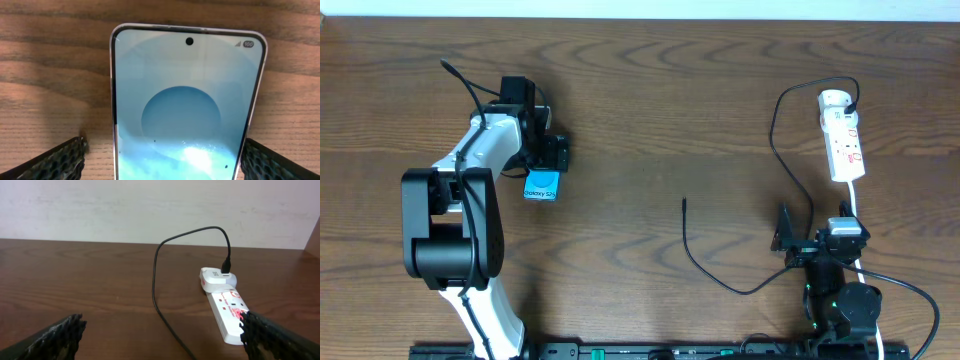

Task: Plug charger to phone and switch on socket
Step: 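Close the left gripper on the smartphone's bottom edge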

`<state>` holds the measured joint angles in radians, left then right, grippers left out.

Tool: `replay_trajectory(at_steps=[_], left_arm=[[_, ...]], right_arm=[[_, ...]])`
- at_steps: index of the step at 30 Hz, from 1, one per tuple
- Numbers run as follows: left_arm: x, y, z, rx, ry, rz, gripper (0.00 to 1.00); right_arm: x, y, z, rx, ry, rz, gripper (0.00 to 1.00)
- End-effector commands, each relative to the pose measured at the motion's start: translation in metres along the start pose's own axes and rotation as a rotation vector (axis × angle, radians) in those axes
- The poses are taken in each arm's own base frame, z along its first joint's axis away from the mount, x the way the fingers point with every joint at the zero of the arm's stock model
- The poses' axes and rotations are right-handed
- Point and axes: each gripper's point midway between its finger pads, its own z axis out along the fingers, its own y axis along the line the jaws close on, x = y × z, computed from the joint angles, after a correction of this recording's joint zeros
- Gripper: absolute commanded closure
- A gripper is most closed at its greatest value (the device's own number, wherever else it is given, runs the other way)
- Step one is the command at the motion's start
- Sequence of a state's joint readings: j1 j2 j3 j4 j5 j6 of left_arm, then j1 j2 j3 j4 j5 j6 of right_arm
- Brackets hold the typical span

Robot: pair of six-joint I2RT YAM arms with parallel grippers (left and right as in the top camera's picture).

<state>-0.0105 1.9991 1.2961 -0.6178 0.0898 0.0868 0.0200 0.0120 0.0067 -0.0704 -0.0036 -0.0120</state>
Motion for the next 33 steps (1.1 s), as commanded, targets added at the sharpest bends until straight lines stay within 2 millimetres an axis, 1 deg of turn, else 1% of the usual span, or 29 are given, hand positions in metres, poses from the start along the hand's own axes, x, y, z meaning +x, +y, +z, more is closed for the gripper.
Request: replay_trajectory(at_steps=[1,6,10,19,21,33], left_arm=[[0.0188,0.0018,0.0126,-0.004,0.064,0.002,0.02],[0.0188,0.0018,0.0126,-0.004,0.064,0.002,0.01],[0.0188,0.0018,0.0126,-0.004,0.064,0.002,0.08],[0.0187,0.0018,0.0126,-0.004,0.063,0.002,0.16],[0.0187,0.0018,0.0126,-0.004,0.063,0.002,0.19],[0.0188,0.0017,0.0126,-0.003,0.064,0.002,0.23]], right_arm=[[0.0004,-0.0021,-0.0002,0.010,0.001,-0.011,0.01],[0.0004,-0.0021,-0.0002,0.010,0.001,-0.011,0.01],[0.0005,-0.0021,-0.0002,0.010,0.001,-0.011,0.01],[0.0005,-0.0021,-0.0002,0.010,0.001,-0.011,0.01],[0.0005,-0.0021,-0.0002,0.010,0.001,-0.011,0.01],[0.0005,-0.0021,-0.0002,0.010,0.001,-0.011,0.01]])
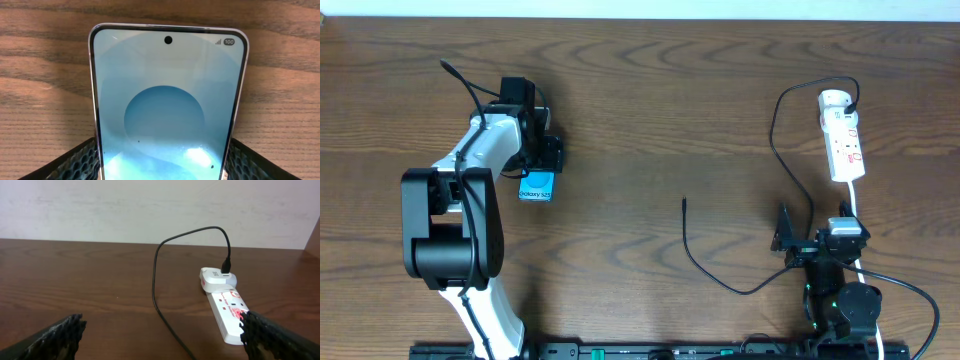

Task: Plug charger to phone and switch on socket
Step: 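Close the left gripper on the smartphone's bottom edge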

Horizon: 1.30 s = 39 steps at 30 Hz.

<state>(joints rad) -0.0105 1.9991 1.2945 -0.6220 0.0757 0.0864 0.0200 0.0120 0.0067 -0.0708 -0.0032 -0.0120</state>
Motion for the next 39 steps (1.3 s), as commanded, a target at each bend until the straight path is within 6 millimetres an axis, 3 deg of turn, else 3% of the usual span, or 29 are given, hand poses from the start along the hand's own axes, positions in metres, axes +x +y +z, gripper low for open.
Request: replay_trajectory(at_steps=[1,11,19,27,30,39], left_arm=[[0.0170,-0.0008,0.0124,0.011,0.058,0.003,0.23],[0.0168,-0.0008,0.0124,0.011,0.057,0.002,0.32],[0.0149,-0.0008,0.0125,0.010,0.049,0.003,0.49],[0.0139,-0.0008,0.0126,0.010,0.045,0.003,0.73],[0.0136,-0.0008,0.0126,0.010,0.044,0.003,0.92],[0.0148,-0.0009,0.0125,0.011,0.049,0.003,0.93]], right_arm=[[0.0003,-0.0020,-0.0002,0.010,0.000,-0.011,0.01],[0.0004,-0.0020,-0.0002,0.010,0.001,-0.011,0.01],[0.0003,-0.0020,-0.0002,0.010,0.000,-0.011,0.01],[0.0003,-0.0020,-0.0002,0.010,0.000,-0.011,0.01],[0.0003,-0.0020,-0.0002,0.010,0.000,-0.011,0.01],[0.0003,-0.0020,-0.0002,0.010,0.000,-0.011,0.01]])
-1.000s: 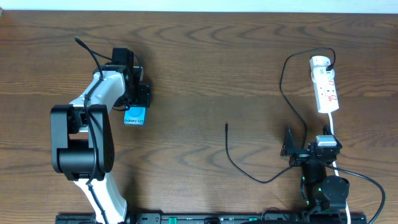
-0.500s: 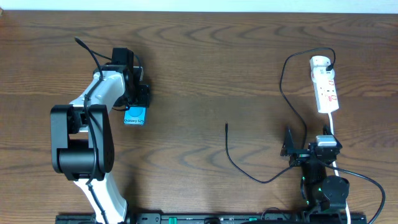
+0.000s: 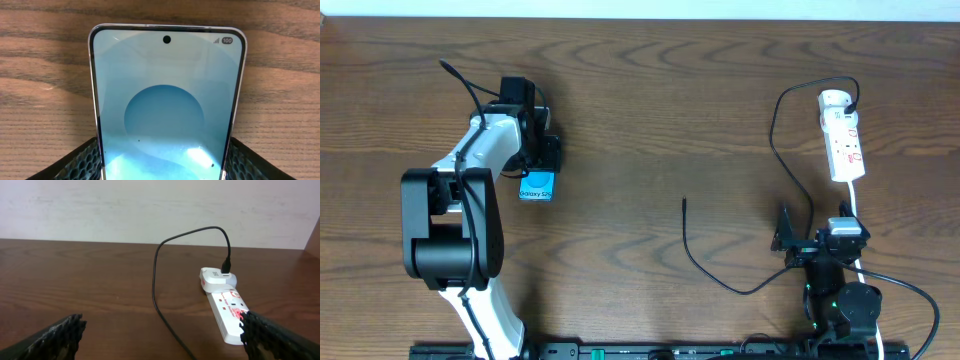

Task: Plug charger to phone and switch on socket
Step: 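Close the left gripper on the smartphone's bottom edge, then lift the smartphone with the left gripper and tilt it upright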

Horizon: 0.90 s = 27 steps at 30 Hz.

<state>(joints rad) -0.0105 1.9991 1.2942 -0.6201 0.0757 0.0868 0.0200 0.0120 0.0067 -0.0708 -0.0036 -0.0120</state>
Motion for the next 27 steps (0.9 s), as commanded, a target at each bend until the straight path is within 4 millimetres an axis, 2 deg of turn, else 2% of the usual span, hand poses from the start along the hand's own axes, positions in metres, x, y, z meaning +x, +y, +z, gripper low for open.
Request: replay_trajectory(at_steps=[1,9,13,19,27], left_arm=[[0.015,-0.001,0.012,0.011,0.050,0.003,0.93],[0.014,-0.001,0.012,0.011,0.047,0.003,0.93],[0.000,-0.001,0.003,0.011,0.007,0.004,0.93],[-0.023,-0.003,-0.028,0.018,-0.089,0.006,0.93],[-0.040,-0.003,-0.079,0.019,-0.224,-0.026,0.93]], right_arm=[[0.000,-0.002,0.000,0.010,0.001,-0.011,0.01],[0.000,-0.002,0.000,0.010,0.000,-0.011,0.01],[0.000,-0.002,0.000,0.010,0.000,-0.011,0.01],[0.000,-0.002,0.000,0.010,0.000,-0.011,0.01],[0.000,-0.002,0.000,0.010,0.000,-0.011,0.01]])
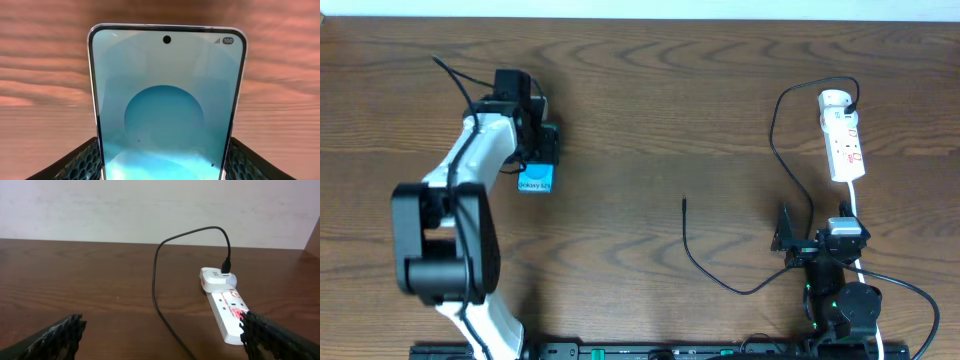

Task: Plug charger to phone and switch on socket
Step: 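Lift the smartphone with the left gripper and tilt it upright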

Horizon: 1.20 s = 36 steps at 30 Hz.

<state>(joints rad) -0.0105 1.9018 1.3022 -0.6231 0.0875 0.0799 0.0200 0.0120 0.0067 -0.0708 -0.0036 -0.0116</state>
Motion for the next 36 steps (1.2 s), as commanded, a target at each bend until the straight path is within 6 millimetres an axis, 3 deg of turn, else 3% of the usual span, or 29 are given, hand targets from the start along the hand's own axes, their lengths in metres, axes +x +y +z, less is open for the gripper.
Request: replay_trajectory(at_steps=[1,6,12,18,28,31,36], left_arm=[[-0.030,-0.002,-0.047,0.009,-0.141,-0.035,0.92],[-0.039,-0.007,-0.085,0.042,-0.231,-0.102,0.93],[-0.040,-0.043,-0.132,0.268,-0.296,-0.201,0.93],[-0.036,-0.066,-0.156,0.442,-0.264,-0.376,0.93],[-0.026,-0.109,-0.182,0.795,0.045,-0.868,0.93],[-0.023,-0.119,-0.199,0.924,0.223,-1.052,0.93],[-0.018,-0.126,-0.227,1.073,0.464,-1.202,0.93]], right_arm=[[0.000,-0.002,0.000,0.010,0.001,-0.011,0.01],[0.000,-0.002,0.000,0.010,0.000,-0.011,0.01],[0.000,-0.002,0.000,0.010,0.001,-0.011,0.01],[0.000,-0.002,0.000,0.010,0.000,-0.011,0.01],[0.000,-0.002,0.000,0.010,0.000,-0.011,0.01],[0.000,-0.002,0.000,0.010,0.000,-0.011,0.01],[0.000,-0.002,0.000,0.010,0.000,-0.011,0.01]])
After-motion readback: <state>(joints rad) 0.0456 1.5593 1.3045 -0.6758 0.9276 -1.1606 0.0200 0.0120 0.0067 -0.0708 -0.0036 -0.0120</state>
